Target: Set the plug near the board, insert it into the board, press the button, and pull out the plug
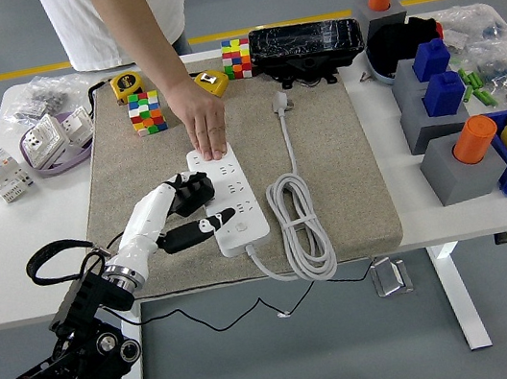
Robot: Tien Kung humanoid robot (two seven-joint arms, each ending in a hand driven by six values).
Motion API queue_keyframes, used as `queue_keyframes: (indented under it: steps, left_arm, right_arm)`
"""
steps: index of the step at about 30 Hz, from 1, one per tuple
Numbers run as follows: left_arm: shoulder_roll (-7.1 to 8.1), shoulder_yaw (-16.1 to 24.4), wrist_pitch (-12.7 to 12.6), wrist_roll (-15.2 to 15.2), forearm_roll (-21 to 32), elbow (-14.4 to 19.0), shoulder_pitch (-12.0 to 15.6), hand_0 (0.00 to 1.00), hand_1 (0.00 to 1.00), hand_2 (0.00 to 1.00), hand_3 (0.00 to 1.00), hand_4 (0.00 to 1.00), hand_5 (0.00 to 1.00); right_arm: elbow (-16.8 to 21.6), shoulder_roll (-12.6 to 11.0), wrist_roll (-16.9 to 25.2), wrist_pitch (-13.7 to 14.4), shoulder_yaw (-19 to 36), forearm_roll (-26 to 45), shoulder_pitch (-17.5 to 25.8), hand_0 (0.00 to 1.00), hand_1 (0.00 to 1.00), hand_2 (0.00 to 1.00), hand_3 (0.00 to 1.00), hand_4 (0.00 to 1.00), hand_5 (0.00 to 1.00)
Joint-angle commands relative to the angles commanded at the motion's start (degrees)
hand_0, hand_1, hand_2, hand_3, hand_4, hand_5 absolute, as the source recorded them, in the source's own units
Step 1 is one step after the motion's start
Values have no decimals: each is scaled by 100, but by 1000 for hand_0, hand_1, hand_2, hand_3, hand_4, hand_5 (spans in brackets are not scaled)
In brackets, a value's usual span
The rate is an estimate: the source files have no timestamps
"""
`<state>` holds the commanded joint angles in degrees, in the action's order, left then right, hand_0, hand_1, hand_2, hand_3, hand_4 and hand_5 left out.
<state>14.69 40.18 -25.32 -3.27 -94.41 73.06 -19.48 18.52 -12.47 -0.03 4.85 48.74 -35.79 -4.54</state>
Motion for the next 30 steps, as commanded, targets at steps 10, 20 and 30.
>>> queue_keyframes:
  steps: [10,20,30]
  left_arm:
    - [-50,-178,48,-43,-28,65,-226,760,807,798,795,944,658]
    - [-77,-292,97,-92,-23,85,-355,757,805,794,792,940,659]
    - [-133,-489,120,-98,33,48,-522,755,802,792,786,940,659]
  right_arm:
    - [5,0,0,-2,27,-1,-3,605,641,643,552,950,493]
    - [11,-3,-1,-3,30,-4,11,604,641,643,552,951,494]
    - [26,-3,0,-3,49,-10,10,605,641,643,552,952,494]
